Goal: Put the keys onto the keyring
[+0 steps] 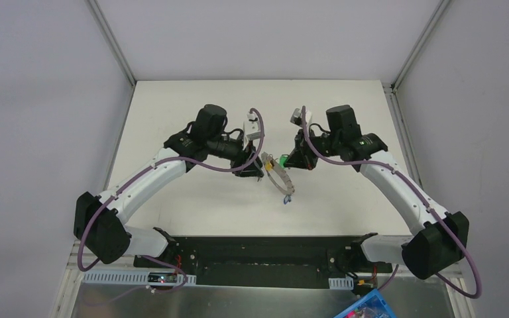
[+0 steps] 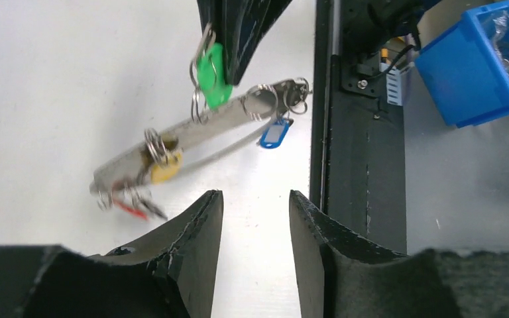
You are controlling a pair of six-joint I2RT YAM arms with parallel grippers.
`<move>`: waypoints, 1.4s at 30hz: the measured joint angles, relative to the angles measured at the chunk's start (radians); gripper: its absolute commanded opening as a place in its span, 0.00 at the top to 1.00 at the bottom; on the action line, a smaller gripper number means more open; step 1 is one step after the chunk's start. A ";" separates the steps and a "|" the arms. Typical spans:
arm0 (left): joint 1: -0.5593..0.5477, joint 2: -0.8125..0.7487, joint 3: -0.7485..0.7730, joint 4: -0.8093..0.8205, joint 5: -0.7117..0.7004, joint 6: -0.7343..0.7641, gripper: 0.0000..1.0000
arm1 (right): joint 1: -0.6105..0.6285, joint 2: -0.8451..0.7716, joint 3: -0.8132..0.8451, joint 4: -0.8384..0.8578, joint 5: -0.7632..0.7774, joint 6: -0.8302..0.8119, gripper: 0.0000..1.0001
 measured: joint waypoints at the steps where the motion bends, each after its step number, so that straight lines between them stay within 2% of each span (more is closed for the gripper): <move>1: 0.000 -0.001 0.002 -0.026 -0.026 0.018 0.50 | -0.008 0.005 -0.004 0.000 0.018 -0.006 1.00; 8: 0.021 -0.032 0.004 -0.116 -0.162 0.084 0.26 | -0.047 0.047 -0.050 -0.005 0.137 -0.051 1.00; 17: 0.079 -0.150 -0.050 -0.098 -0.326 0.085 0.14 | -0.049 0.096 -0.066 -0.019 0.232 -0.072 1.00; 29: 0.093 -0.174 -0.061 -0.082 -0.535 0.027 0.11 | -0.049 0.134 -0.069 -0.034 0.313 -0.072 1.00; 42: 0.154 -0.151 0.042 -0.170 -0.671 -0.048 0.11 | -0.051 0.378 0.242 -0.047 0.371 0.019 1.00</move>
